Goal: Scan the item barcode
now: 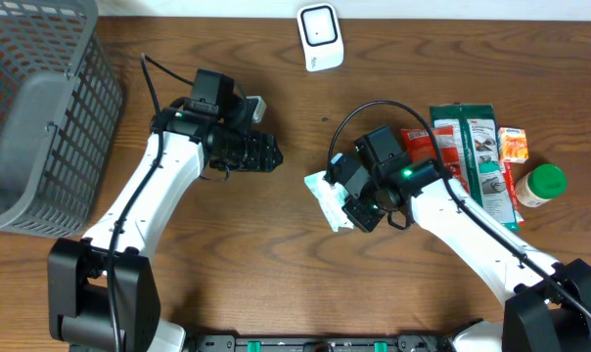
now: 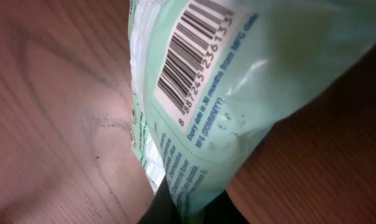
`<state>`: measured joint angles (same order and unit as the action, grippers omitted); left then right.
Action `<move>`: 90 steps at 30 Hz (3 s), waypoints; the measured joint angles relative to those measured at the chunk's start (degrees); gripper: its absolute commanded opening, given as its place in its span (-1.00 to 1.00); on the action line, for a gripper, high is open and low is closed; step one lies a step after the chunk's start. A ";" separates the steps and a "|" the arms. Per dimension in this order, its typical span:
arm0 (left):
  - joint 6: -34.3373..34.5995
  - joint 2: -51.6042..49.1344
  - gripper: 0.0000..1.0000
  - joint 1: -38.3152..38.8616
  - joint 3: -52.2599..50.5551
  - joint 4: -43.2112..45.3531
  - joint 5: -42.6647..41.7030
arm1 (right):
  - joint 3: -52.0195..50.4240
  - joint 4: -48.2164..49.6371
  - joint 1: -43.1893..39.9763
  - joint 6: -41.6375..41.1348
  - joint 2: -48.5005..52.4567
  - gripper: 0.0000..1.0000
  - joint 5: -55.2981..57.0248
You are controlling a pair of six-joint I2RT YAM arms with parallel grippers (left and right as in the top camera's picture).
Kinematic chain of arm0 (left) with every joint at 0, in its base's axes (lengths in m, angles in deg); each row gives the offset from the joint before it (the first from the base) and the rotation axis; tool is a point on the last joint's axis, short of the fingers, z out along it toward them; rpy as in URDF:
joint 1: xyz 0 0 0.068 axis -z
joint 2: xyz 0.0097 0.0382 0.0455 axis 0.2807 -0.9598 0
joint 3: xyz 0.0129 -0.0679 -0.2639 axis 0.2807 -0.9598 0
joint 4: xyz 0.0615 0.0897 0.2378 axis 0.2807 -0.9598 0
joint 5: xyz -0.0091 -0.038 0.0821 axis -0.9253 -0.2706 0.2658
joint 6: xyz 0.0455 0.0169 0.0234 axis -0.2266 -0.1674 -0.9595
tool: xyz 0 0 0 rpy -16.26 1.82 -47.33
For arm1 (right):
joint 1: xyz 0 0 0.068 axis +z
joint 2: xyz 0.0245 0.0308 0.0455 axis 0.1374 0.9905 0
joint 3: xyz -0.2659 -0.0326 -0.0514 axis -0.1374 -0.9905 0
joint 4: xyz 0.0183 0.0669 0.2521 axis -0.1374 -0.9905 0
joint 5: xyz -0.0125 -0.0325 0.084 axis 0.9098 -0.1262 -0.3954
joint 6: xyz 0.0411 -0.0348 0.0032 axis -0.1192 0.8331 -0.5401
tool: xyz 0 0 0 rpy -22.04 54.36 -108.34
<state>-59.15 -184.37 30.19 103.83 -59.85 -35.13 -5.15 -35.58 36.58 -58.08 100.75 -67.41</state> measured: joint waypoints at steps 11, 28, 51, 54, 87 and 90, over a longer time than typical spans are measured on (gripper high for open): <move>-7.13 -4.35 0.39 4.07 -2.36 2.34 -11.39 | 0.00 0.28 -1.46 3.89 0.09 -0.98 -15.06; -12.50 -4.98 0.37 2.23 -2.58 6.34 -35.82 | -0.26 -3.82 -10.58 14.34 0.09 -0.98 -36.41; -12.04 -4.98 0.37 2.80 -2.58 9.40 -47.47 | -0.26 -3.56 -12.07 20.65 0.09 -0.98 -44.26; -12.04 -4.98 0.37 4.02 -2.58 9.40 -47.67 | -0.26 -3.56 -12.07 20.65 0.09 -0.98 -44.26; -11.21 -4.98 -0.56 4.22 -2.58 9.20 -45.90 | -0.31 3.72 -13.77 10.93 0.09 0.09 -45.29; -10.97 -4.98 -0.56 4.11 -2.58 9.20 -45.92 | -0.31 3.56 -14.80 10.78 0.09 0.28 -46.27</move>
<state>-70.12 -189.35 34.30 101.25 -50.65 -81.05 -5.46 -32.01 21.79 -47.30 100.83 -113.68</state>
